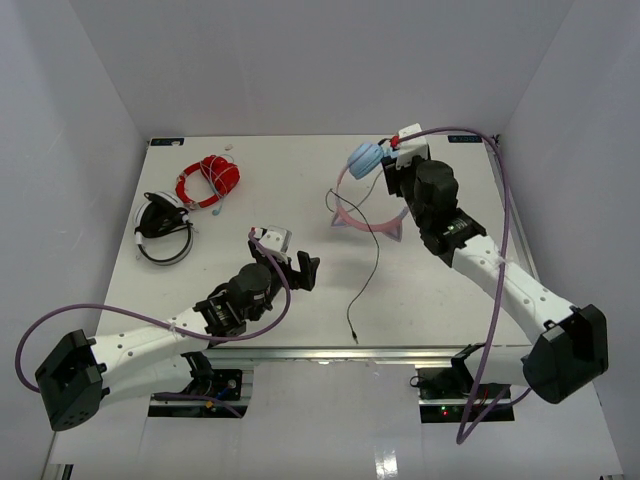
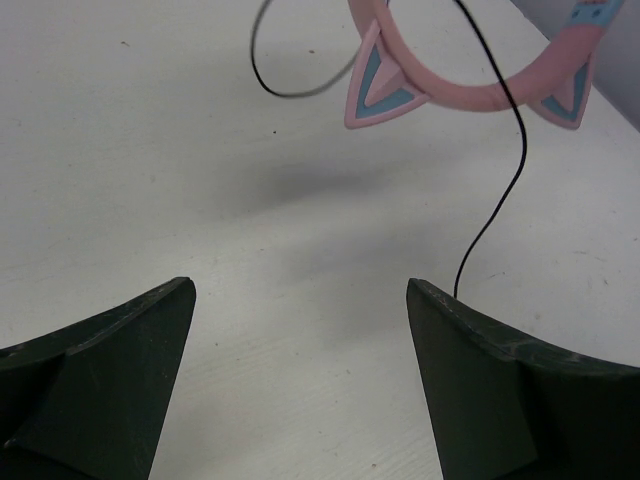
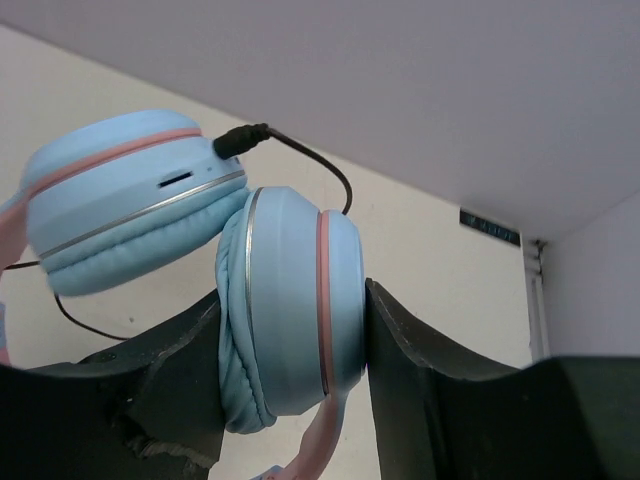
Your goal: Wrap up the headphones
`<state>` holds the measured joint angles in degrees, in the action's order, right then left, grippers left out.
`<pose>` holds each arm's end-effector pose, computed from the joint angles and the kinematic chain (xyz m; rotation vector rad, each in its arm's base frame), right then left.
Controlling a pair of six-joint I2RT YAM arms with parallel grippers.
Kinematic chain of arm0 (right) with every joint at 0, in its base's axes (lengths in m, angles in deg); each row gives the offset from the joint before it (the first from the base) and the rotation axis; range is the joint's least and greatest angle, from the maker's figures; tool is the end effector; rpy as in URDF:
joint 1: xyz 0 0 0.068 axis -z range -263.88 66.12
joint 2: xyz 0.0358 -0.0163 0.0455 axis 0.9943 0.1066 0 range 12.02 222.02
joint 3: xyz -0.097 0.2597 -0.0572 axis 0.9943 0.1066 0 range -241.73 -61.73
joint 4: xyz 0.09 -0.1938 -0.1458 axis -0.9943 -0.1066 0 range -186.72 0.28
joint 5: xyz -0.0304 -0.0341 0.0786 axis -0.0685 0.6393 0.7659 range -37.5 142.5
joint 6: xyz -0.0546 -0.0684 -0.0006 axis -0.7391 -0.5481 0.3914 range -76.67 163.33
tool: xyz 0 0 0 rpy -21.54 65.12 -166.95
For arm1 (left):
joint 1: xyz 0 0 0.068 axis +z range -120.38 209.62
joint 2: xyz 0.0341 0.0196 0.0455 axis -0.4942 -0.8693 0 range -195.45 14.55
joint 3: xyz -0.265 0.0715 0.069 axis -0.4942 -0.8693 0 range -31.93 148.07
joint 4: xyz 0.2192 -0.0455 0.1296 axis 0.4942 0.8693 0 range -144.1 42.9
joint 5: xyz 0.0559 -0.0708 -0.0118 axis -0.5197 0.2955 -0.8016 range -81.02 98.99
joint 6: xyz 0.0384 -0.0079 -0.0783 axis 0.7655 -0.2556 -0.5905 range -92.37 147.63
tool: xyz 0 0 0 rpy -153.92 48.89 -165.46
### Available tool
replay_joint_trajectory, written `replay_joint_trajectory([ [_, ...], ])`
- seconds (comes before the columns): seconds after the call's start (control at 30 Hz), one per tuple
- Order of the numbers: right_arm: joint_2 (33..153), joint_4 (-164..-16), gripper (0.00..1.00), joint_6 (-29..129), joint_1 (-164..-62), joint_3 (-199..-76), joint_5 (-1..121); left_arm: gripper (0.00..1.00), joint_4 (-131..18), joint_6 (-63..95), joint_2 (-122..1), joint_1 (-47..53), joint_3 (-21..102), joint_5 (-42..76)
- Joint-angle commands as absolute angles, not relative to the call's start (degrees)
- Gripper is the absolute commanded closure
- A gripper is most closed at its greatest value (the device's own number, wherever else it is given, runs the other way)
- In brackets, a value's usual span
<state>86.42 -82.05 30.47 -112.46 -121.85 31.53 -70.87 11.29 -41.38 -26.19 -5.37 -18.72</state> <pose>0.3128 0.1388 0.3596 -0.3307 1.6467 -0.1018 0.1680 -0.1832 0.2434 0.2665 1.7701 -0.4785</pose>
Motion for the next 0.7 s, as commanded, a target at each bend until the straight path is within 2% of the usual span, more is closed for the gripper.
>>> replay_joint_trajectory([
  [0.0,83.31,-70.96,0.92,17.32,-116.10,-123.72,23.35,0.02,-71.41,11.37,-40.45,-26.10,-5.65,-19.51],
  [0.13,84.39,-74.66,0.92,9.92,-117.96,-125.72,22.06,0.02,-71.23,11.26,-40.16,-26.10,-5.65,-19.84],
  [0.23,85.67,-75.10,0.92,4.68,-121.19,-125.15,16.62,0.02,-71.40,11.02,-39.64,-26.10,-5.82,-19.55],
  [0.4,86.22,-62.43,0.92,-8.40,-125.80,-120.24,6.68,0.02,-71.83,10.93,-39.44,-26.10,-6.24,-19.56],
  [0.67,83.67,-61.68,0.92,-2.15,-126.33,-121.68,7.58,0.02,-71.76,11.19,-39.59,-26.10,-6.09,-19.93],
])
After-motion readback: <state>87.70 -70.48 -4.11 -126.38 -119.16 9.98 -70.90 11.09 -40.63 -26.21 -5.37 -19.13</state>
